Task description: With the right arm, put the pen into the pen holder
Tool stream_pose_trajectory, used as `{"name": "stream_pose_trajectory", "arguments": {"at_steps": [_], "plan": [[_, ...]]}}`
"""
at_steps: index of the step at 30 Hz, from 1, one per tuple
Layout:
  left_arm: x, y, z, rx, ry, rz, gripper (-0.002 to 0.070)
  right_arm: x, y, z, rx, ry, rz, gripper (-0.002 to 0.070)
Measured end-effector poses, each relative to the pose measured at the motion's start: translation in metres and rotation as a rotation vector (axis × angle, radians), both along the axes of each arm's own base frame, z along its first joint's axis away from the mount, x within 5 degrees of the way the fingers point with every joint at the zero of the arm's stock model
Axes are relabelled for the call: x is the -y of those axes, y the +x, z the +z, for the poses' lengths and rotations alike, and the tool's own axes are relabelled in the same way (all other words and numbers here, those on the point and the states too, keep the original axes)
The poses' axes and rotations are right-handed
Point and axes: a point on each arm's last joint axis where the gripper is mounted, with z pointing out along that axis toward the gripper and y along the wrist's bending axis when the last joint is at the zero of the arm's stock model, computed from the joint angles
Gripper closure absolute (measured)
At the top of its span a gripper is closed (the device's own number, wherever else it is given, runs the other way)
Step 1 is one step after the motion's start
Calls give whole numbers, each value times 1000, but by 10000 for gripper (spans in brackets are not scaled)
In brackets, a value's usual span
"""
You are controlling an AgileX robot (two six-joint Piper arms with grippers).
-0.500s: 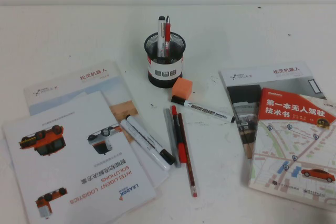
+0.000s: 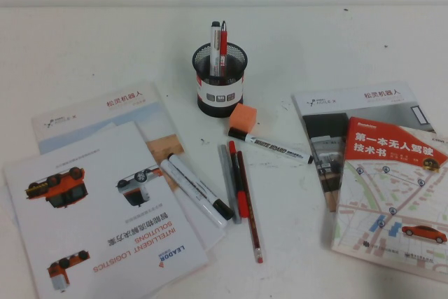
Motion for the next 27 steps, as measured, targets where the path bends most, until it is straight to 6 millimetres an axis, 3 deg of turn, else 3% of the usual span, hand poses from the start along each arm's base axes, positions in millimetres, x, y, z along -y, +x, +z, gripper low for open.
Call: {"name": "stream_pose_trajectory", "arguments": {"at_steps": [3,5,7,18,23,25,27], "plan": [[0,0,0,0,0,0,677,-4,0,5,4,396,17,696],[0,0,0,0,0,0,678,-4,0,8,17,556,11,696],[0,0,0,0,0,0,677,-3,0,10,34,597,0,696],[0,0,0,0,0,0,678,-1,0,11,78,385,-6,696],[0,0,0,0,0,0,678,-8,5,6,-30,268,62,696],[0,0,0,0,0,0,678,-12,10,15,-86,154,117,696],[0,0,0,0,0,0,678,-17,17,37,-133,26,189,696]]}}
